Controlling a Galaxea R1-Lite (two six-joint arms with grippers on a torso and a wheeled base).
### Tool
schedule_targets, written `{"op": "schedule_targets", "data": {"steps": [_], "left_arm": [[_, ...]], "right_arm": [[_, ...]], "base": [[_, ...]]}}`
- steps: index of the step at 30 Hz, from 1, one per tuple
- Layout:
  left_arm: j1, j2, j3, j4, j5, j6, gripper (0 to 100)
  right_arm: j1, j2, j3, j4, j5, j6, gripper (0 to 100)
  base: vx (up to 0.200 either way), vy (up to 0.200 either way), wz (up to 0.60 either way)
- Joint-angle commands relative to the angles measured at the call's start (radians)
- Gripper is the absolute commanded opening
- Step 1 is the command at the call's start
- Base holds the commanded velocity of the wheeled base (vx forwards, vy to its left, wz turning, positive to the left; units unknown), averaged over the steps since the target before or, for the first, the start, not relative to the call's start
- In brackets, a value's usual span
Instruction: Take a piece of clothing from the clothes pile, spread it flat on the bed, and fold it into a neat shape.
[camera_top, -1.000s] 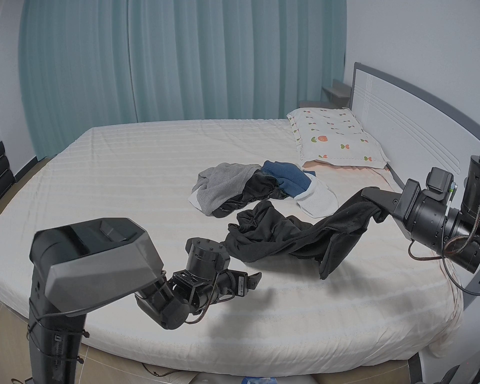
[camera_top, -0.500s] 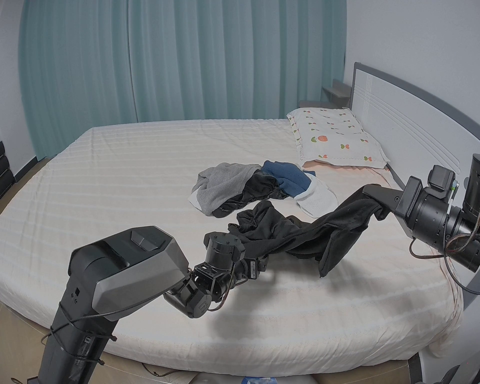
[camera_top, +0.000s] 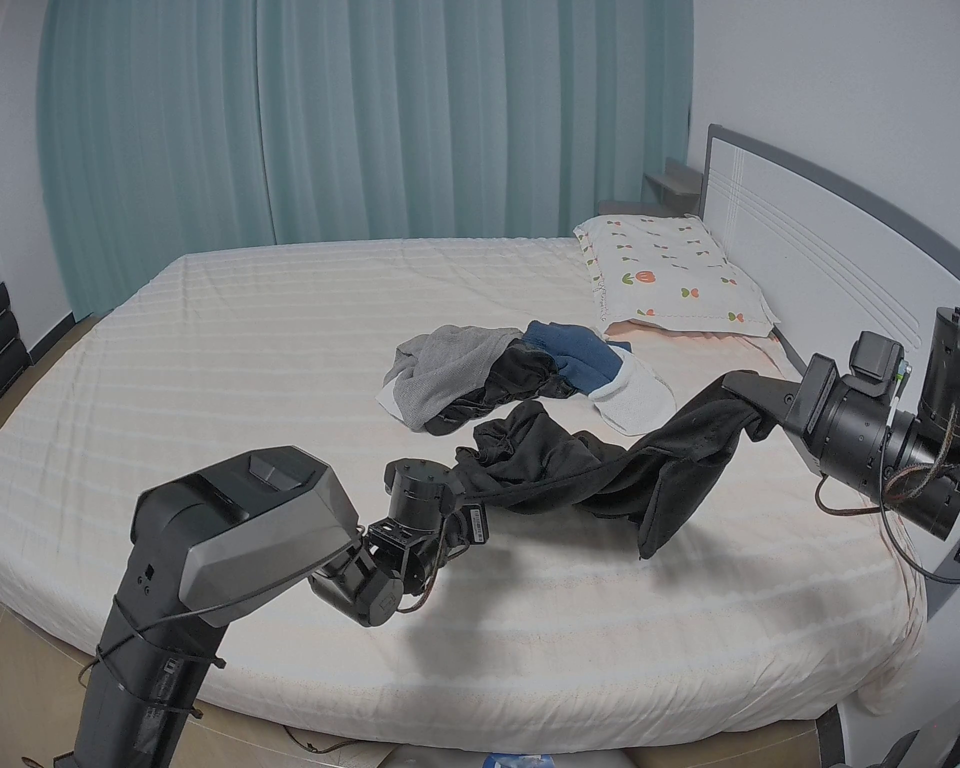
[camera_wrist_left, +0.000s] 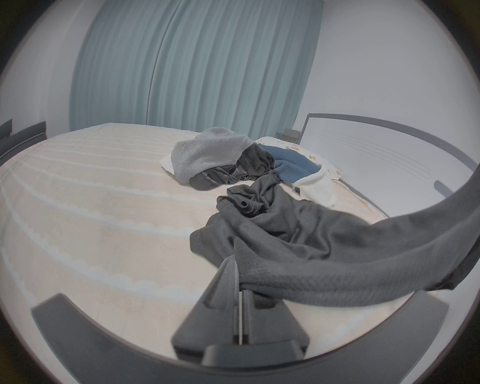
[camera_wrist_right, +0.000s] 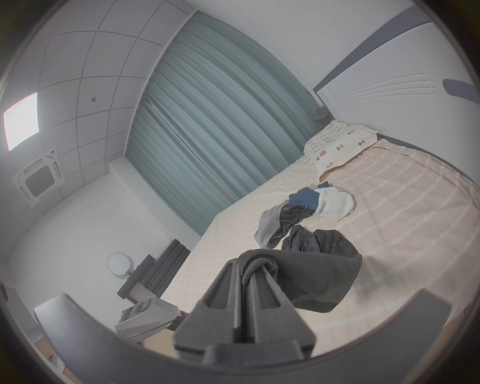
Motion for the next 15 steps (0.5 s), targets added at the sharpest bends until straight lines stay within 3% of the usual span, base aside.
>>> {"op": "schedule_targets", "data": {"steps": [1, 6, 12, 15], "left_arm": [[0.008, -0.225, 0.125, 0.002, 0.001, -0.053, 0], [0.019, -0.428, 0.149, 0.030, 0.006, -0.098, 0], [0.034, -0.676, 0.052, 0.304, 0.001, -0.227, 0], [0.059, -0.718, 0.034, 0.355, 0.000, -0.241, 0]], "right_arm": [[-0.023, 0.054, -0.054, -0.001, 0.008, -0.008, 0], [-0.052, 0.097, -0.183, 0.000, 0.016, -0.026, 0], [-0.076, 0.143, -0.424, 0.000, 0.016, -0.055, 0], [-0.078, 0.159, -0.470, 0.000, 0.020, -0.055, 0]], "base": [[0.000, 0.000, 0.00], [0.000, 0.000, 0.00], [0.000, 0.000, 0.00], [0.000, 0.000, 0.00]]}}
